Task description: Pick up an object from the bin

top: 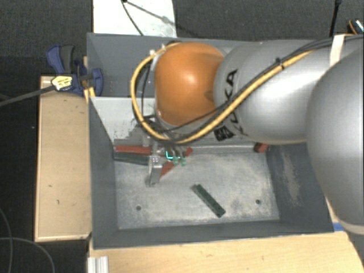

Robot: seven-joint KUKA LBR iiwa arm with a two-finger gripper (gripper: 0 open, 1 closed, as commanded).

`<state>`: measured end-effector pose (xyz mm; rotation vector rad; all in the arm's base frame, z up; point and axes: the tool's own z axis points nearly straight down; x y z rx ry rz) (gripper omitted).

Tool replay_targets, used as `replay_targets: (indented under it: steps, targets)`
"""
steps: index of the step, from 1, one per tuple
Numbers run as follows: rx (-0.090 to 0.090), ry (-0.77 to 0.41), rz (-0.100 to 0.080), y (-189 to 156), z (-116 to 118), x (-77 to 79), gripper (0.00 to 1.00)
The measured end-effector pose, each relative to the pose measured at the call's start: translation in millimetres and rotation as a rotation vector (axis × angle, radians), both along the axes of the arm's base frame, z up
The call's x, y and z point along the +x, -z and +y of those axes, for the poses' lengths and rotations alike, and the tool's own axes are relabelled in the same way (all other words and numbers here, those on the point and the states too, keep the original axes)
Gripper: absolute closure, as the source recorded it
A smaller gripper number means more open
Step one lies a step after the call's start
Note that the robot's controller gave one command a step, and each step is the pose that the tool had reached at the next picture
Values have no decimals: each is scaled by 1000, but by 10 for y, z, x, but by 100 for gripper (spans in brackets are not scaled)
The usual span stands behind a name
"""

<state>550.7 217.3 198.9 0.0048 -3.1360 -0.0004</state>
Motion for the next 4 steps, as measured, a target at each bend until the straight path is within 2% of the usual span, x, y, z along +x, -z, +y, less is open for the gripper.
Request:
replay_targets:
  steps: [1,2,3,4]
  targets:
    - [-3,165,-3,1099,-389,405,0]
    - [-2,223,-4,1292,-787,328,0]
    - [1,225,-11,1259,-768,347,100]
    - [2,-17,-17,-379,-835,381,100]
